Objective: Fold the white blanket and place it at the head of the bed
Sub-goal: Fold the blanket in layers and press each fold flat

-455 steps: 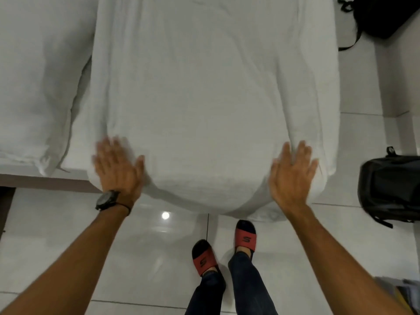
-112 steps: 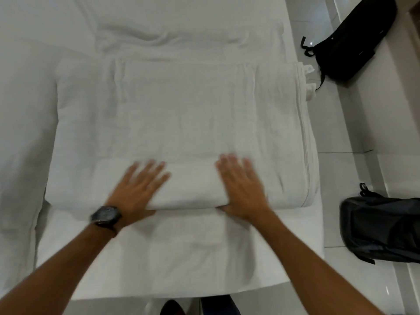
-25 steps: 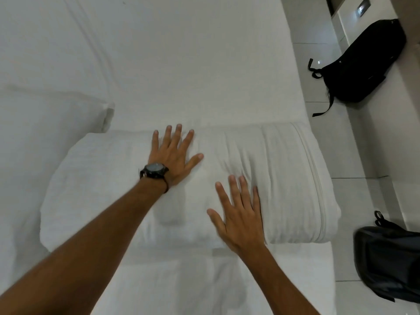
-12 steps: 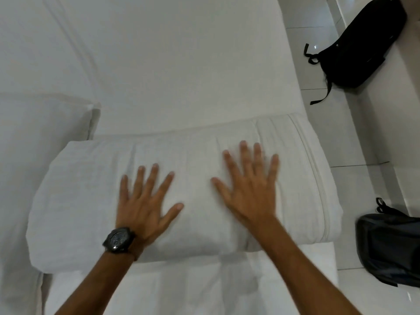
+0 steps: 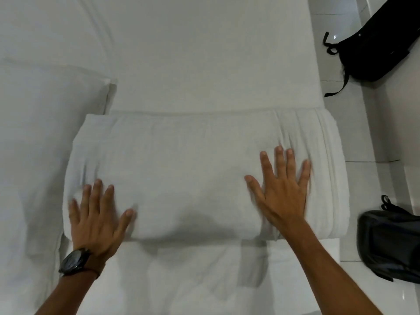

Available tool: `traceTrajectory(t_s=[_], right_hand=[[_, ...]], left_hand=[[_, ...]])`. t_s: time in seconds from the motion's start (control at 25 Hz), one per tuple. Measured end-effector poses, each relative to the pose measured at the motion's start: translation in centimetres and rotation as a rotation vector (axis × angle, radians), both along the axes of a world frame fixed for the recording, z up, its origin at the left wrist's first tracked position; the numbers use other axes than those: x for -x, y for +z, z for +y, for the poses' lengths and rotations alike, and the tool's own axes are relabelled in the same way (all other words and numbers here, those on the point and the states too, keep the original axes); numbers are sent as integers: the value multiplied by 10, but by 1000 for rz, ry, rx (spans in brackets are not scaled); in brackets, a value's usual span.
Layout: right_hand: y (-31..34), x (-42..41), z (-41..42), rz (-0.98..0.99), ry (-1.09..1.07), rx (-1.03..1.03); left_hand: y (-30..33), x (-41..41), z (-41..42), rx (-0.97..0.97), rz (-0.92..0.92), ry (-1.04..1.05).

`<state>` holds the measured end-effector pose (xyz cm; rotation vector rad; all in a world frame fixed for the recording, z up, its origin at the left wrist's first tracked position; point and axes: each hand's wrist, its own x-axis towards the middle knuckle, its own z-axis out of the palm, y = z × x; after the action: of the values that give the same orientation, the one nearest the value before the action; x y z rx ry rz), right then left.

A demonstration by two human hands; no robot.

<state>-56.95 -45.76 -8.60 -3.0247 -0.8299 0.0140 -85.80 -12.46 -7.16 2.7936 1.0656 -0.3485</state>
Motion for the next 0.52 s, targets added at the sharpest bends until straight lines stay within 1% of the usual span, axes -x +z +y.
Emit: traceTrajectory(t_s=[0.08, 0.12, 0.16, 0.24, 0.32, 0.44, 0.52], right_hand=[[13, -16, 11, -34, -65, -40], [18, -26, 14, -38, -109, -39], [21, -35, 13, -31, -148, -29], [18, -42, -4, -16, -152, 16], [10, -43, -32, -28, -120, 40], [9, -32, -64, 5, -196, -45], [4, -7, -68, -57, -278, -80]], left_hand=[[19, -47, -4, -2, -167, -5], [23, -73, -4, -10, -200, -46], [20, -97, 0, -16, -190, -104], [3, -127, 13, -23, -99, -201], [-15, -127, 25, -13, -8, -234], [-16, -111, 26, 10, -10, -190], [-9, -125, 24, 64, -6, -93]])
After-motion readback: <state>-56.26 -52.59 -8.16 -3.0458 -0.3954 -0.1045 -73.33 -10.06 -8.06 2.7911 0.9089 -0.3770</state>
